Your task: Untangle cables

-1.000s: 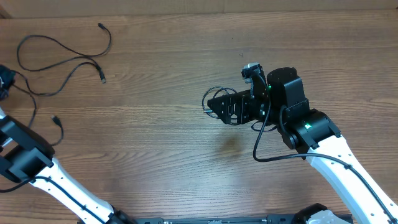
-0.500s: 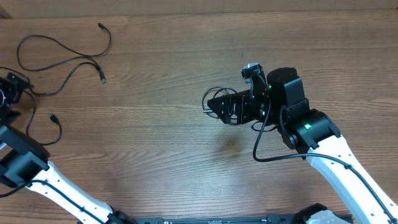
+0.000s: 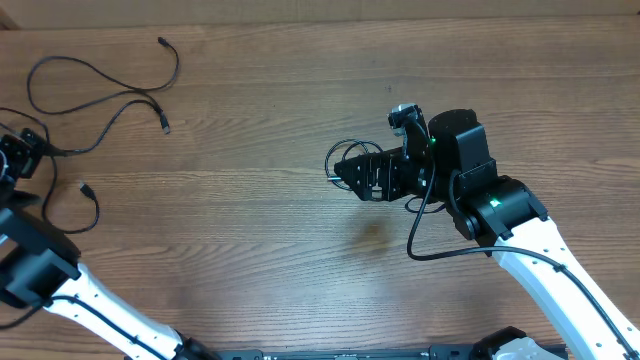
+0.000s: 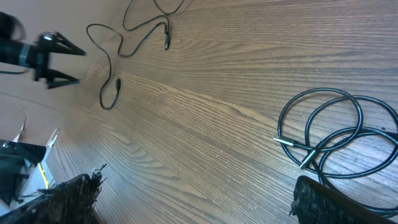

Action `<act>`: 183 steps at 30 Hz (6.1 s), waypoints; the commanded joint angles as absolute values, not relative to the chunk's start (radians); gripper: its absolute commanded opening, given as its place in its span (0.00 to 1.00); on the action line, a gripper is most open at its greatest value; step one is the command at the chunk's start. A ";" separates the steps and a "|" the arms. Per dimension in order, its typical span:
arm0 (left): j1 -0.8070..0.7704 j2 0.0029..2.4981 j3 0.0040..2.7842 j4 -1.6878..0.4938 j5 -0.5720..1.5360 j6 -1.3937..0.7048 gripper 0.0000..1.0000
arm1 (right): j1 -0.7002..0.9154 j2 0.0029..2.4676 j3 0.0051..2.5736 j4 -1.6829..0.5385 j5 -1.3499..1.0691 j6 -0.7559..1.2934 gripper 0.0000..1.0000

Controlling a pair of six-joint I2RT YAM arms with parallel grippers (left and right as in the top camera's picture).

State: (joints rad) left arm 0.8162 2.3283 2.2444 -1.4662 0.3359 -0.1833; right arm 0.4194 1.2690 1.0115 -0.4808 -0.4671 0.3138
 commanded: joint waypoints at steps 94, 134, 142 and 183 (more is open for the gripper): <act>0.805 2.049 1.378 -0.524 0.997 -0.621 1.00 | 0.420 1.336 1.028 -0.487 -0.450 0.310 1.00; 0.641 2.086 1.698 -0.436 -0.038 -0.395 1.00 | 0.420 1.337 1.028 -0.485 -0.449 0.310 1.00; 0.656 2.168 1.706 -0.381 0.052 -0.389 1.00 | 0.420 1.337 1.028 -0.492 -0.448 0.310 1.00; 0.654 2.291 1.724 -0.197 0.028 -0.348 0.30 | 0.420 1.337 1.028 -0.485 -0.448 0.310 1.00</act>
